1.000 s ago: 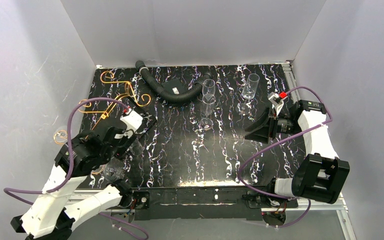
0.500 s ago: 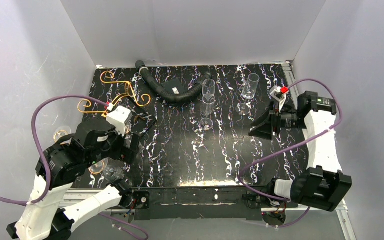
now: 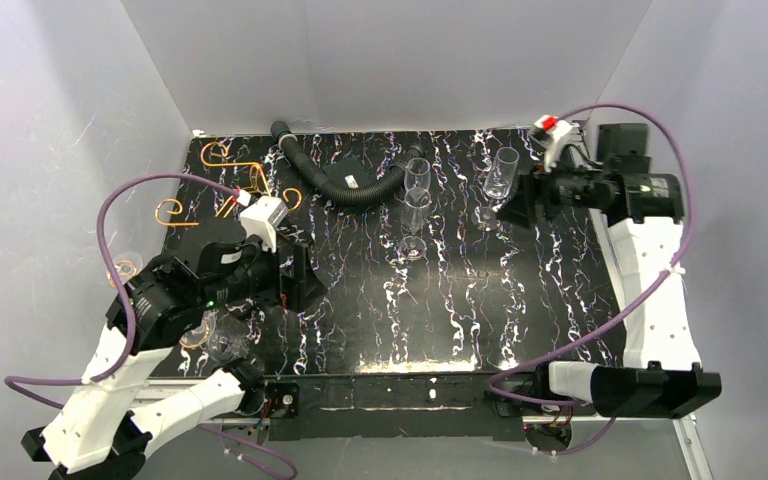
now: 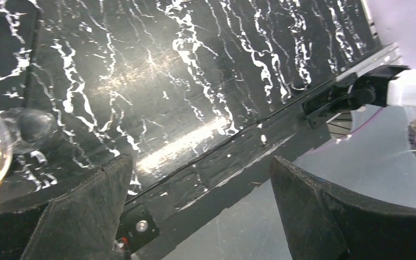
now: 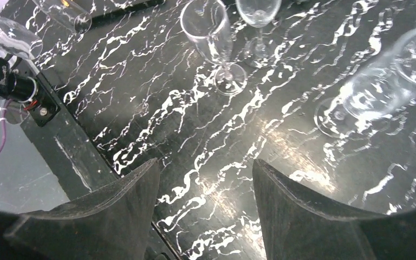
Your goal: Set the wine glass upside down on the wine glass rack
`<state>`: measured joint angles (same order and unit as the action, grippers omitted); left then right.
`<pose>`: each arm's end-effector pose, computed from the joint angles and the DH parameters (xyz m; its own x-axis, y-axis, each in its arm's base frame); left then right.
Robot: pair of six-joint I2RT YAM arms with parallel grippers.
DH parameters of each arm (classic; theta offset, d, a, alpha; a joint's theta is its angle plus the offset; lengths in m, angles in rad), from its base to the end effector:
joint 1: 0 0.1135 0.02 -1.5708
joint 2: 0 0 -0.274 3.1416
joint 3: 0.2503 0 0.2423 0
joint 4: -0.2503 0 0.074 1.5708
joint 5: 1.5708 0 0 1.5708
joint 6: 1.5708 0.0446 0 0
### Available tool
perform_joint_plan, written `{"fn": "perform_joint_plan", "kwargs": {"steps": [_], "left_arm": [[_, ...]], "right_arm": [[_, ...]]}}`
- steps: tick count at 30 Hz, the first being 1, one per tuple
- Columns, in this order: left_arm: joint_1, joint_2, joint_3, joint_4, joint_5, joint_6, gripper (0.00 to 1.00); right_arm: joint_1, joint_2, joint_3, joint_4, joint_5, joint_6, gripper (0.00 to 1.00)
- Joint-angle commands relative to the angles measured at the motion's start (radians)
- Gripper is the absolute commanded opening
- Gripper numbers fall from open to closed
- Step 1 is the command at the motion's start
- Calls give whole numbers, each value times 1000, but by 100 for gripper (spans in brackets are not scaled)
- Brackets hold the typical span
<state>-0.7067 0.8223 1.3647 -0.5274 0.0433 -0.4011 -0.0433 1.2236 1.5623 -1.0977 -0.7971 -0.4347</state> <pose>0.0916 -0.0808 0.4886 -0.2556 -0.2946 -0.9208 0.6320 0.6698 -0.3898 0.2057 0.0230 0.4334 -0.4180 -0.2764 -0.8654 -0.7324 0.6661 0.1410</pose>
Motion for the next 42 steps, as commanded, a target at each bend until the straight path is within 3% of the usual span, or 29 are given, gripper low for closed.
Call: {"fn": "perform_joint_plan", "kwargs": {"steps": [1,7,17,36,42], "left_arm": [[4,19,-36,83,91,-89,98],[4,43,-44,110,101,-130,98],[4,80,-62,139,121,-162,98],[3,81,-61,120,132,-147,98],[3,74,-58,99,132,-138,98]], "right_arm": [[182,61,53,137,230,237,71],[347,196,143,178,354,342,71],[453,414,251,200,486,427,67],[526,609,417,146,574,407,45],[538,630,426,137,610,389,31]]}}
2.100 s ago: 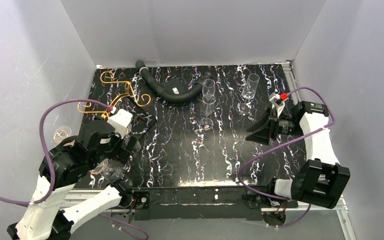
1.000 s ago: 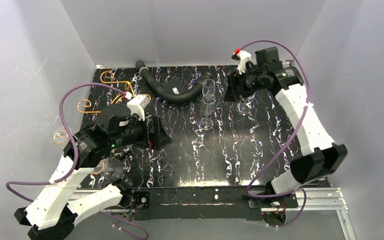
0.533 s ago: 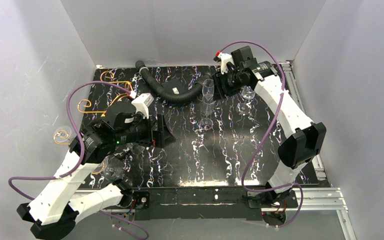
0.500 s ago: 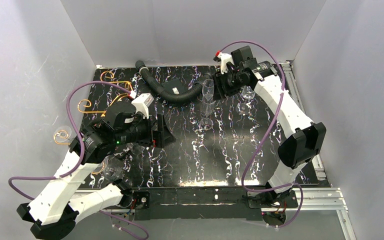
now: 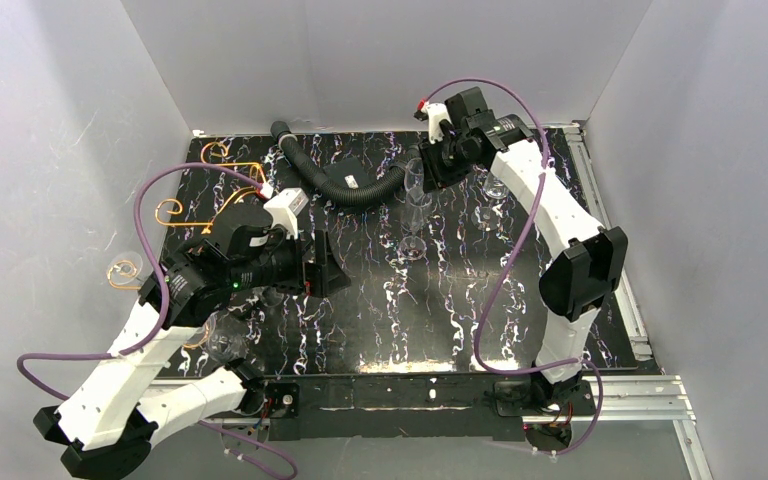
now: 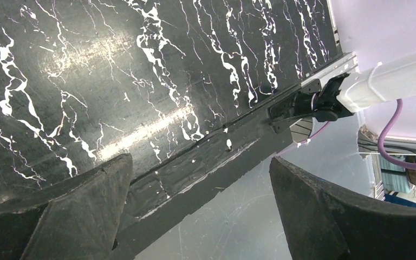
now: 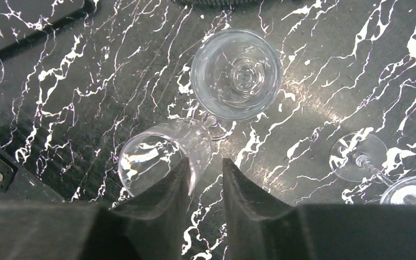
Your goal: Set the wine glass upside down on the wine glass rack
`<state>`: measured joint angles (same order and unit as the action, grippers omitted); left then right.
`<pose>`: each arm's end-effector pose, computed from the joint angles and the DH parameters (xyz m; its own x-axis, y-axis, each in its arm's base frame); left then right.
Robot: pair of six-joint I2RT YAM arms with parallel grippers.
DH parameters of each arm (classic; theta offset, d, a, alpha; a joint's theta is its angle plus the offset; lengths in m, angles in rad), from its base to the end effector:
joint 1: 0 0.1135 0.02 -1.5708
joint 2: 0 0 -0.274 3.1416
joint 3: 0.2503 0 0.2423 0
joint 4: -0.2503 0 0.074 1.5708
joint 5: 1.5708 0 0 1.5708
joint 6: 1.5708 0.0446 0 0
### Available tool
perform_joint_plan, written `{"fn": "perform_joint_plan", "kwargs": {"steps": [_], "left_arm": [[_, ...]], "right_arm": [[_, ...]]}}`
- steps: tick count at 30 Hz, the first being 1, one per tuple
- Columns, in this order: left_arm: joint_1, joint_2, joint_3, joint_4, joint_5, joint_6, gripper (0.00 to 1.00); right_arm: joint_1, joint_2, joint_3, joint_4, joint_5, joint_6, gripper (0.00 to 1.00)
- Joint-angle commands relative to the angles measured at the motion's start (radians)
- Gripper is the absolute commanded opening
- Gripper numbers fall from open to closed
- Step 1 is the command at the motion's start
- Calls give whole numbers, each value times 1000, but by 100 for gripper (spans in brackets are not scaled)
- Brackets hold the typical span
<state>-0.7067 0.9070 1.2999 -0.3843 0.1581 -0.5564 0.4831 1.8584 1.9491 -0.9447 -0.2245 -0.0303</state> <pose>0.1195 -0.1113 0.4757 -0.3963 -0.3474 -0.8498 0.6496 0.5480 -0.5270 0.3525 0.1961 0.3687 -0.6497 -0.3741 -0.6618 -0.6023 0.7844 0.1479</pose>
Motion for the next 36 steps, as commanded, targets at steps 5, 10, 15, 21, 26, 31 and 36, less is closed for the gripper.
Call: {"fn": "perform_joint_plan", "kwargs": {"steps": [5,10,15,21,26,31,36], "left_arm": [[4,-12,5,-46,17,21,98],[3,-13,6,-61,20,23,98],[3,-14,2,-67,33,9,98],[3,17,-1,-67,93,-58,98],[-11,94,5,-65,159,-123,98],[-121,197,47,-59,122,-134,98],[-210,289,52,25,57,-188,98]], "right_arm": [[21,-12,6,-13,56,-31,25],[20,-34,-29,-10,62,-48,17],[21,-79,-92,-8,23,-74,7],[-11,-237,-250,29,-116,-85,1],[-97,-398,-432,87,-314,-80,1],[-298,-552,-651,207,-636,-30,1],[-429,-680,-817,342,-816,46,1]]}}
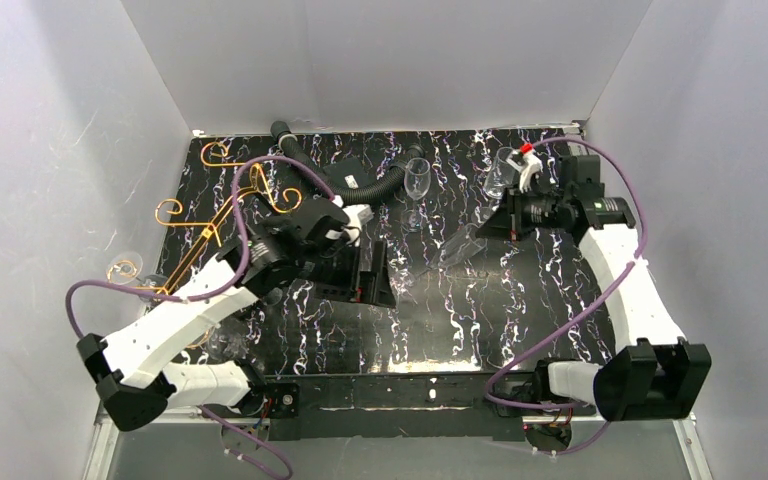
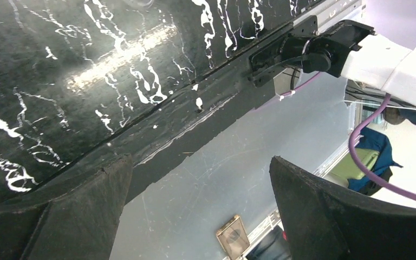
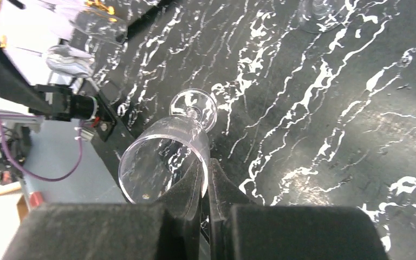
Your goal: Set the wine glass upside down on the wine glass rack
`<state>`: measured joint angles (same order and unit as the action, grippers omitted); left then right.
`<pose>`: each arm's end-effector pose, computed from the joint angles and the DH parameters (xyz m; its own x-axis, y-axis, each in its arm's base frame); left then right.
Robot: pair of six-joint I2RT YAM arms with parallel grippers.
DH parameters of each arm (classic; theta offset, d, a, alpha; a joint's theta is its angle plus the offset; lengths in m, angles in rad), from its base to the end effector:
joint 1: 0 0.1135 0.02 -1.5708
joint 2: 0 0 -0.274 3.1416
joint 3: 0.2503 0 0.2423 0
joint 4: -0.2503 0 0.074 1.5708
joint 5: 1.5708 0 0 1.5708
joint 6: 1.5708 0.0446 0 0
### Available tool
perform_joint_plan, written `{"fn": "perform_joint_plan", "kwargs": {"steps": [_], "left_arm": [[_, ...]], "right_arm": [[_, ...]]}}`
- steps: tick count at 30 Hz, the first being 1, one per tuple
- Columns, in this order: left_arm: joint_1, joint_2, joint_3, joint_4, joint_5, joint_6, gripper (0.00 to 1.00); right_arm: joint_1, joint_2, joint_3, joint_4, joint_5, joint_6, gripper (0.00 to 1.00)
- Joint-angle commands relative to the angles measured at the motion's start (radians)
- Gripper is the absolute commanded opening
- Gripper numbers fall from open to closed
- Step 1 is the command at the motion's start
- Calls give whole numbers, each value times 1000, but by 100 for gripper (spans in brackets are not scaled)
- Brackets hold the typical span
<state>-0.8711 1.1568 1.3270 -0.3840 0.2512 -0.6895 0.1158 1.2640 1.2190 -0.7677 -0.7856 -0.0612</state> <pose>0.1496 -0.1950 0.4384 -0.6763 -0.1533 -0.7205 0.6055 0.4412 -0.6624 0.2417 0.0599 0.3475 -0.6854 -0.1232 -0.7177 -0.6077 0.6397 0.4706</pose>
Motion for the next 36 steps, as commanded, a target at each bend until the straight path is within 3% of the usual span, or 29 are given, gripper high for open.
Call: {"fn": "perform_joint_plan", "kwargs": {"steps": [1,9,13,18,22,30,36], "left_arm": [[-51,48,13,49,-49,-78,98],[-58,26,-134,224,-191,-224,98],[-58,-16,-206,278,-289,-261,98],[-58,-27,-257,340,-306,-297,97],[-58,-31,-287,422,-314,-307,86],[-58,-35,-309,432,-348,-336,43],[-58,-49,-328,435,-383,-346,25]], "right_arm": [[-86,-103,-112,193,-290,99,1],[-229,-136,-269,443,-516,287,1],[-244,-135,-289,494,-553,322,1],[-250,-141,-319,569,-590,376,1],[-251,-146,-325,580,-601,386,1],[-251,-156,-335,603,-617,400,1],[-251,-167,-342,612,-620,407,1]]}}
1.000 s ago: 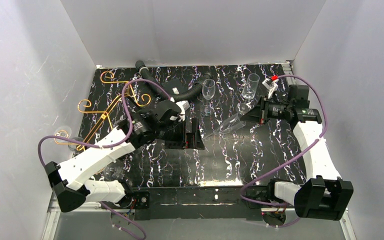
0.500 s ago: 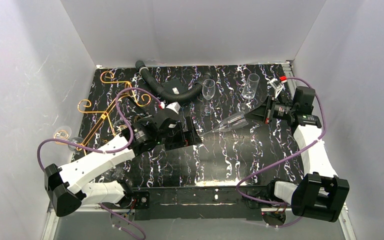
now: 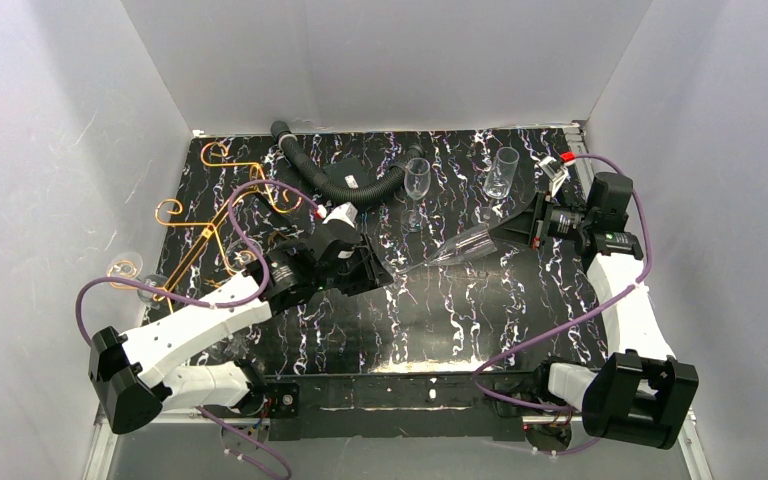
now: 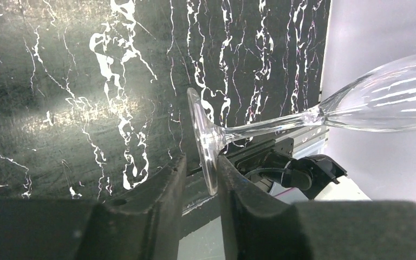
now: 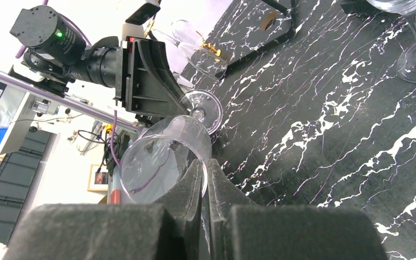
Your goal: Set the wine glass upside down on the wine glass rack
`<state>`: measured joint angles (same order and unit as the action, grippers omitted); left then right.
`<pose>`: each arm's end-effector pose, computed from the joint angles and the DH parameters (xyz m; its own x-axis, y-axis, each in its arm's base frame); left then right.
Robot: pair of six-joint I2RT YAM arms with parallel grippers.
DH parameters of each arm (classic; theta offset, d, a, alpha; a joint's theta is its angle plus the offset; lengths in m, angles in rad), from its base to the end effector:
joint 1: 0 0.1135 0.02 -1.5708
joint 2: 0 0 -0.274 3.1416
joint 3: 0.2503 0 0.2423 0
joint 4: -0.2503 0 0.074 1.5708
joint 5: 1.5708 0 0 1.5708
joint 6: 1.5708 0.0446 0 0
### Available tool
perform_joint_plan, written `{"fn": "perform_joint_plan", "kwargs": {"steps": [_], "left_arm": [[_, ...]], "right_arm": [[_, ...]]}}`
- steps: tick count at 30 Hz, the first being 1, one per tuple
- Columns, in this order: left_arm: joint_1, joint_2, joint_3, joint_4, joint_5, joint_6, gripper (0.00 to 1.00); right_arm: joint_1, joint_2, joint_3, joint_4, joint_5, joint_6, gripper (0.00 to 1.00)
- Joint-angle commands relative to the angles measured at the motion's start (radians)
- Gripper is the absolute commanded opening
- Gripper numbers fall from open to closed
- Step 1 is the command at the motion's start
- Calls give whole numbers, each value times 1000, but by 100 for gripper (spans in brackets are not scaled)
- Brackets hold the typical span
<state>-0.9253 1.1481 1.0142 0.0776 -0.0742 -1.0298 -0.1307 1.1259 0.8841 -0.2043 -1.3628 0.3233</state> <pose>0.1630 -0.2109 0.3849 -0.6621 -0.5418 -0.5178 0.3583 0.3779 -0.8537 0.2233 0.0147 0.3270 -0.6751 0.1549 -0.7213 -0.6684 0.2854 0.6869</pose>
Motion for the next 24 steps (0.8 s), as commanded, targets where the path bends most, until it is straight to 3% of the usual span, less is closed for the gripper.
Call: {"fn": "perform_joint_plan", "kwargs": {"steps": [1,4,11,13,15,16,18,24], "left_arm": [[-4,-42,-17,-22,-58,-3,20],[-4,-48,-28,-5,-55,11,10],[-4,-55,-44,-3,-65,22,9],[-4,-56,-47,0,-64,29,0],[-4,-60,-51,-1,-66,47,0],[-5,-63,-51,-5,-68,54,0],[-5,-71,-38,-37,-84,95,0],[-4,-141,59,-253,-161,264,0]], "right_arm": [[-5,-32,-9,49,-45,23,1],[-6,-43,-15,55,-54,22,1],[-5,-67,-24,64,-67,24,1],[-5,-69,-24,65,-73,23,1],[-5,-73,-26,68,-95,22,2],[-5,-75,-27,68,-103,22,7],[-6,-97,-30,62,-110,8,9],[-5,-159,23,-183,-143,-244,9]]}}
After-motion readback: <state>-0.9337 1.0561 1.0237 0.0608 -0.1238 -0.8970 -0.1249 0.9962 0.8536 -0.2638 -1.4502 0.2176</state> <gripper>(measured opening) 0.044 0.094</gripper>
